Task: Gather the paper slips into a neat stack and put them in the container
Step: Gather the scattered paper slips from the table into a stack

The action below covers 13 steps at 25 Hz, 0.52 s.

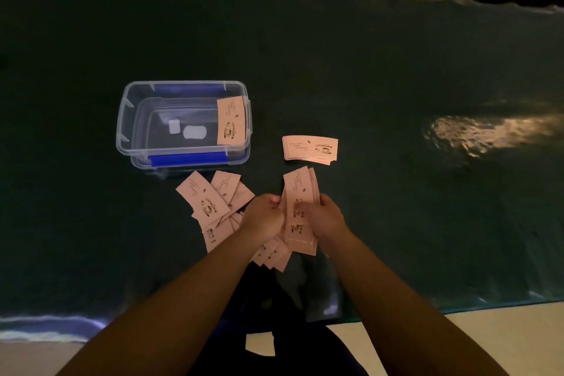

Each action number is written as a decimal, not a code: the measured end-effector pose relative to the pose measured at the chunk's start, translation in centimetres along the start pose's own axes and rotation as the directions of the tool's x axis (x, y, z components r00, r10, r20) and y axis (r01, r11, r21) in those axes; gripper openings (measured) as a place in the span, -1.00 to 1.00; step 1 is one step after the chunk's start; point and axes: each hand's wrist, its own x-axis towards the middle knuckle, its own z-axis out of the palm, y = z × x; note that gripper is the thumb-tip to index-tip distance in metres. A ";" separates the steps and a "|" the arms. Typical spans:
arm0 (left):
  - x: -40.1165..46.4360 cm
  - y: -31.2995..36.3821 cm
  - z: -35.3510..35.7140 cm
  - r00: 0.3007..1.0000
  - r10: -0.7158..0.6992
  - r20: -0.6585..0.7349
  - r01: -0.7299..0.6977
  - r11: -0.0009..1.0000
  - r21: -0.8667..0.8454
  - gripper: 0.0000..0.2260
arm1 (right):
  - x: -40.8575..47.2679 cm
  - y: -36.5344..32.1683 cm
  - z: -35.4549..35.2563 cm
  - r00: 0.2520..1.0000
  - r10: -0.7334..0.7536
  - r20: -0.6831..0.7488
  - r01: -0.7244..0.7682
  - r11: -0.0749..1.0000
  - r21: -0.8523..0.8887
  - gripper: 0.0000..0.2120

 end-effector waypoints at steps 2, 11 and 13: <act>-0.6 0.1 0.0 1.000 0.029 -0.009 -0.030 0.996 -0.088 -0.77 | -0.3 -0.1 -0.1 1.000 -0.019 0.010 0.019 1.000 0.013 -0.53; -2.4 0.1 0.6 0.996 0.048 0.074 -0.014 0.916 -0.401 -0.59 | -1.2 -1.0 -2.9 0.995 -0.100 0.025 0.095 0.985 0.146 -0.62; -2.7 -0.1 0.1 0.988 0.038 0.148 0.037 0.877 -0.478 -0.49 | -1.7 -1.2 -2.9 0.992 -0.094 0.088 0.070 0.966 0.249 -0.56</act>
